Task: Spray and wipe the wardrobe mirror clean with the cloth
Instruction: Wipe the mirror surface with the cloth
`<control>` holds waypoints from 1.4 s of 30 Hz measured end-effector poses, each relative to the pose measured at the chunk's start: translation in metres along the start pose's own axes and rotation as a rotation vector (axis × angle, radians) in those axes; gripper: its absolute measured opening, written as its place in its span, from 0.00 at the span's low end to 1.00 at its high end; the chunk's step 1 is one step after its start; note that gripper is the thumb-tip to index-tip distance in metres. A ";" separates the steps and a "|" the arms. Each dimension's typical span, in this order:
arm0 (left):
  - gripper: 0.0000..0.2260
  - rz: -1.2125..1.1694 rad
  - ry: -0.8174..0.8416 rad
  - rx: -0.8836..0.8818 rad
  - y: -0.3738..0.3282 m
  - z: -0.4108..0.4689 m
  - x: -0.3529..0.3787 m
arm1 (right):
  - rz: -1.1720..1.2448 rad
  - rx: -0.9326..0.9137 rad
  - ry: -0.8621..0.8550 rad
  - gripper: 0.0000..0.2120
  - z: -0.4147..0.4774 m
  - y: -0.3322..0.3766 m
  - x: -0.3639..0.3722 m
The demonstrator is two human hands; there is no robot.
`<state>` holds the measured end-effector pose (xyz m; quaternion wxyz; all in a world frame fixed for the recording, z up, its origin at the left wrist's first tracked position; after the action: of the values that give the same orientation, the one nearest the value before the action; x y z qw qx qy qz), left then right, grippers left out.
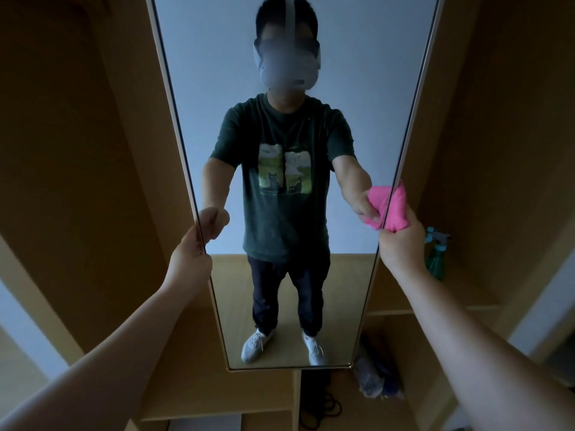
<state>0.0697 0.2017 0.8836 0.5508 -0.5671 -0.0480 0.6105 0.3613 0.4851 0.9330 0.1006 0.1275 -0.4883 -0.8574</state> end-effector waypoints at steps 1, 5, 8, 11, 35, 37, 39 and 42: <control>0.35 -0.003 0.000 0.003 0.000 -0.001 0.001 | -0.001 0.006 0.000 0.29 -0.002 -0.002 0.000; 0.34 0.004 -0.013 -0.042 0.003 -0.006 0.001 | -0.026 0.028 -0.014 0.27 -0.006 -0.009 -0.001; 0.32 0.024 -0.012 -0.086 0.007 -0.010 0.002 | -0.016 0.038 -0.024 0.26 -0.010 -0.015 0.000; 0.23 0.085 0.002 -0.133 0.013 -0.018 0.006 | -0.073 0.033 -0.015 0.25 -0.015 -0.021 0.000; 0.15 -0.012 0.089 -0.263 0.071 -0.054 0.039 | -0.092 0.159 0.068 0.20 -0.049 -0.082 0.006; 0.16 -0.010 0.098 -0.274 0.076 -0.058 0.042 | -0.086 0.159 0.066 0.20 -0.051 -0.084 0.007; 0.19 0.007 0.105 -0.285 0.081 -0.061 0.044 | -0.105 0.155 0.065 0.19 -0.053 -0.086 0.007; 0.21 0.005 0.119 -0.300 0.084 -0.065 0.049 | -0.111 0.177 0.068 0.18 -0.056 -0.094 0.008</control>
<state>0.0784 0.1674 0.7718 0.4603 -0.6784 -0.1043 0.5630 0.3669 0.4840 0.8235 0.0578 0.1916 -0.5506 -0.8104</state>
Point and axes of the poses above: each hand's wrist, its own z-axis towards the middle knuckle, its own x-axis out of the palm, y = z × x, the point moved 10 cm from there along z, towards the middle knuckle, and after that the axes turned 13 degrees about z, right-handed, at the moved point
